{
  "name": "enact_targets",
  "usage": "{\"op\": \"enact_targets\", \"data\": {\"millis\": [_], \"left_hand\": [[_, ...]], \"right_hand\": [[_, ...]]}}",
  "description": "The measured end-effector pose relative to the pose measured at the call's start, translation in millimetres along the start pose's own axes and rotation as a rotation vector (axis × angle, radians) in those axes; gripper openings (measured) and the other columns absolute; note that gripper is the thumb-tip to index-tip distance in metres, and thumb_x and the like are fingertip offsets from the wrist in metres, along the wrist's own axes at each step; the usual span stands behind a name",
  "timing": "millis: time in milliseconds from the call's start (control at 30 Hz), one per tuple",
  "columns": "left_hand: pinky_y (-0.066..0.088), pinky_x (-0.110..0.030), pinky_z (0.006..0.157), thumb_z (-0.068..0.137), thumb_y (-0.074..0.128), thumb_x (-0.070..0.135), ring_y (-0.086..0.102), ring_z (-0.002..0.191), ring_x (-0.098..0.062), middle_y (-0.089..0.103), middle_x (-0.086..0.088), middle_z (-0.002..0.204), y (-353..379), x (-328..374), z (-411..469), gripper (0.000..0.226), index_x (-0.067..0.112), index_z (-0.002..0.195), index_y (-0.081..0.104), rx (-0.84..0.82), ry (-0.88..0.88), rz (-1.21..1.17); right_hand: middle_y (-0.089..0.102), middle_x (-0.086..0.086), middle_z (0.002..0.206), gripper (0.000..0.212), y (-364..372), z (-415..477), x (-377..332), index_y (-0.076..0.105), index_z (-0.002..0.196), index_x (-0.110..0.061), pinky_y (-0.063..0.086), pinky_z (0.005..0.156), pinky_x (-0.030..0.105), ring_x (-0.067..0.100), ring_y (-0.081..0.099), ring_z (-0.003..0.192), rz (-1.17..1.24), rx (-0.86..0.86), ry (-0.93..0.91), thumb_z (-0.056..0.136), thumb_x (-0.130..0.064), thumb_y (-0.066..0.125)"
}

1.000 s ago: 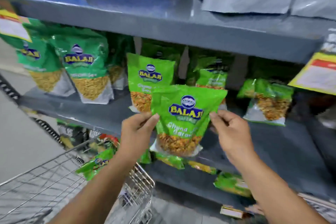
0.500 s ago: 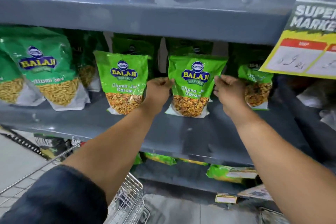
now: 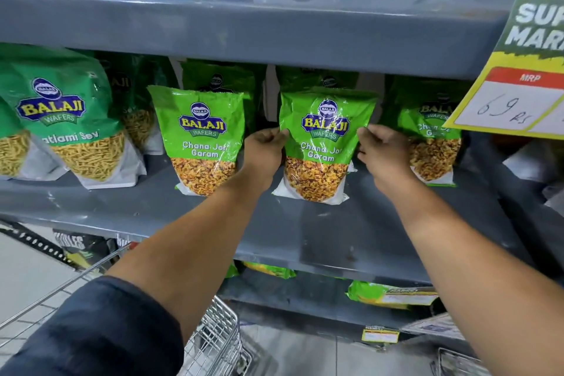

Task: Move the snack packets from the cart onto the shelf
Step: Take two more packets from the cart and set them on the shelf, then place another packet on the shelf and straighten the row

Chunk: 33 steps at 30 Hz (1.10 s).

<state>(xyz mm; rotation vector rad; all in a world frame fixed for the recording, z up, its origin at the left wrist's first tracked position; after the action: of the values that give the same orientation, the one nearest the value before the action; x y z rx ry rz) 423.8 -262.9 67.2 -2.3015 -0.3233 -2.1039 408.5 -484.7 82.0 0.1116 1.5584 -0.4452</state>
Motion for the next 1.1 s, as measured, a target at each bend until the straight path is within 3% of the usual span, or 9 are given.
{"op": "enact_targets", "data": {"millis": [300,400,500,567,667,733,900,1000,1100], "left_hand": [[0.051,-0.057,0.095,0.075,0.067,0.025,0.069,0.097,-0.038,0.072,-0.023,0.096,-3,9,-5,0.016,0.013,0.081,0.074,-0.018,0.006,0.024],[0.050,-0.049,0.099,0.075,0.066,0.030,0.068,0.103,-0.031,0.073,-0.020,0.108,-6,11,-13,0.034,0.007,0.099,0.072,-0.011,-0.027,0.047],[0.049,-0.027,0.073,0.085,0.060,0.023,0.064,0.076,-0.015,0.073,-0.006,0.081,-10,12,-46,0.024,0.005,0.098,0.070,-0.027,0.025,0.142],[0.040,-0.017,0.056,0.088,0.059,0.015,0.051,0.054,0.002,0.062,0.006,0.063,-23,9,-81,0.019,0.002,0.099,0.067,-0.025,0.092,0.237],[0.045,-0.015,0.064,0.086,0.063,0.029,0.055,0.064,0.005,0.066,0.005,0.079,-58,-8,-135,0.027,0.006,0.099,0.071,-0.081,0.126,0.463],[0.053,-0.021,0.077,0.082,0.063,0.036,0.065,0.080,-0.001,0.074,0.003,0.090,-99,-23,-167,0.031,0.014,0.102,0.072,-0.003,0.065,0.467],[0.050,-0.008,0.071,0.086,0.064,0.025,0.066,0.079,0.008,0.074,-0.004,0.100,-215,-60,-227,0.028,0.013,0.112,0.068,0.351,-0.118,0.512],[0.055,-0.036,0.087,0.080,0.067,0.035,0.069,0.095,-0.022,0.075,-0.010,0.101,-284,-87,-252,0.037,0.013,0.110,0.069,0.611,-0.264,0.609],[0.053,-0.044,0.088,0.076,0.065,0.040,0.068,0.099,-0.035,0.074,-0.020,0.101,-335,-120,-268,0.045,0.005,0.105,0.069,0.739,-0.433,0.551]], "right_hand": [[0.072,0.008,0.105,0.063,-2,-13,-6,0.065,0.110,-0.018,0.054,0.090,0.053,0.021,0.067,0.092,-0.002,-0.005,-0.029,0.064,-0.060,0.057],[0.071,-0.005,0.089,0.020,-3,-31,-22,0.067,0.095,-0.025,0.056,0.087,0.039,0.003,0.065,0.081,0.015,0.005,-0.095,0.080,-0.036,0.059],[0.069,0.002,0.100,0.024,-6,-55,-23,0.064,0.109,-0.013,0.045,0.076,0.011,-0.004,0.058,0.079,0.013,0.149,-0.221,0.085,-0.015,0.059],[0.064,0.012,0.112,0.034,-1,-81,-16,0.060,0.116,-0.018,0.045,0.075,0.010,0.001,0.058,0.080,0.020,0.168,-0.277,0.082,-0.021,0.062],[0.062,0.012,0.109,0.026,18,-129,-1,0.058,0.100,-0.045,0.049,0.077,0.018,0.014,0.061,0.086,0.005,0.007,-0.308,0.079,-0.030,0.061],[0.059,0.009,0.107,0.025,42,-163,5,0.058,0.095,-0.044,0.049,0.075,0.011,0.011,0.062,0.087,0.013,-0.194,-0.305,0.077,-0.027,0.062],[0.055,-0.008,0.105,0.026,108,-220,21,0.058,0.093,-0.046,0.053,0.079,0.022,0.006,0.062,0.093,-0.143,-0.630,-0.297,0.075,-0.027,0.061],[0.059,-0.002,0.108,0.027,154,-242,33,0.061,0.099,-0.037,0.053,0.086,0.031,0.010,0.062,0.096,-0.285,-0.783,-0.248,0.077,-0.023,0.065],[0.065,0.004,0.104,0.032,197,-258,40,0.063,0.112,-0.016,0.046,0.081,0.024,0.016,0.061,0.096,-0.363,-0.892,-0.112,0.080,-0.016,0.067]]}}
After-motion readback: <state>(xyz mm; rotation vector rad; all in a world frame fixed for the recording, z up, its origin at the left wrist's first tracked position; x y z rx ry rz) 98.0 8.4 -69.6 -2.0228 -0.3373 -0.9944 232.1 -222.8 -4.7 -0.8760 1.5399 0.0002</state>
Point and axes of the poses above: each hand's wrist, its own z-axis towards the middle knuckle, its own y-axis out of the palm, x = y × z, the point moved 1 cm from there along z, towards the middle knuckle
